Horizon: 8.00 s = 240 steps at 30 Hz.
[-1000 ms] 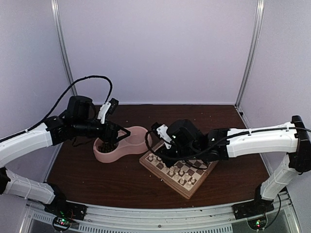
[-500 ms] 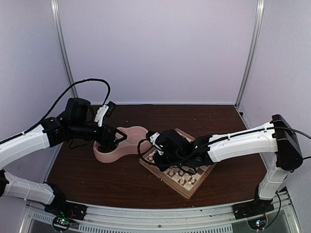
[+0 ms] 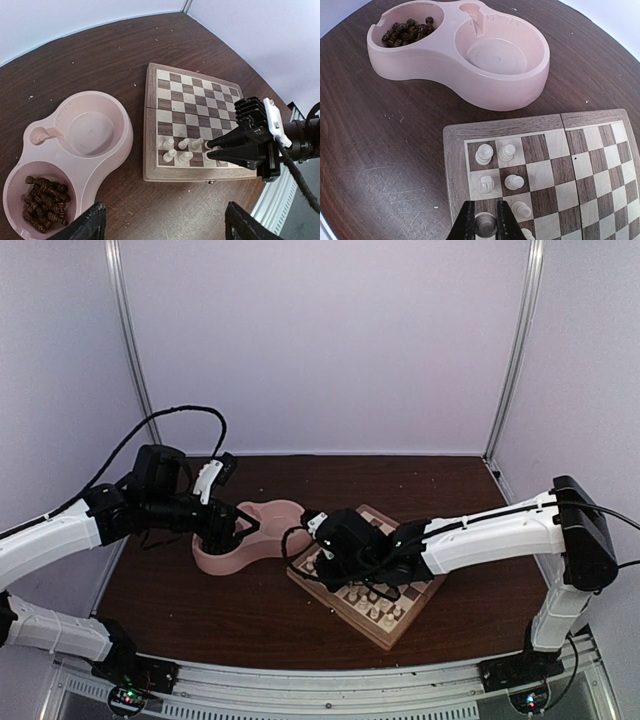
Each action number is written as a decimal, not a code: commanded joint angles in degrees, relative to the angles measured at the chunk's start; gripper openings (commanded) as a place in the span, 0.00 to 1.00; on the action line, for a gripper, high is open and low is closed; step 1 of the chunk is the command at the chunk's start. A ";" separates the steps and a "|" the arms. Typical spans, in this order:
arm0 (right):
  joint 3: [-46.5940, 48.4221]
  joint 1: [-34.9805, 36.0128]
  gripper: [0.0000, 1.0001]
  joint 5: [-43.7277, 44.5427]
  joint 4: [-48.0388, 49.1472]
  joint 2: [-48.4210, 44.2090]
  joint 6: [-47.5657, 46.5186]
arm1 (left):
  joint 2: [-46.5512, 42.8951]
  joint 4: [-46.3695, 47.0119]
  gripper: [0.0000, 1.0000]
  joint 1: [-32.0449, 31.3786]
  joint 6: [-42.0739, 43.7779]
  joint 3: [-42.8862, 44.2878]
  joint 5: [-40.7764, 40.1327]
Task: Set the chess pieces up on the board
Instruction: Place the bishop on the chessboard, then pick up the bishop from the chessboard, then place the bishop on the chessboard, then pick up the bishop from the chessboard, then place the bishop on c1.
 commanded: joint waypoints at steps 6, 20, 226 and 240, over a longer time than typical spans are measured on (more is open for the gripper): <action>0.78 0.29 0.04 2.43 -1.40 1.64 1.03 | -0.41 0.57 0.82 0.32 1.37 -0.45 -0.56; -0.07 0.25 0.03 4.43 -1.30 -2.70 1.58 | -0.38 0.28 0.82 0.32 1.63 -0.71 -0.41; 41.58 -4.90 0.11 -14.78 -54.75 15.66 -4.49 | 2.75 -3.54 0.86 0.32 1.95 1.27 1.28; 43.68 -4.80 0.12 -14.89 -55.61 19.77 -4.91 | 1.10 -3.80 0.98 0.32 0.07 0.57 -1.45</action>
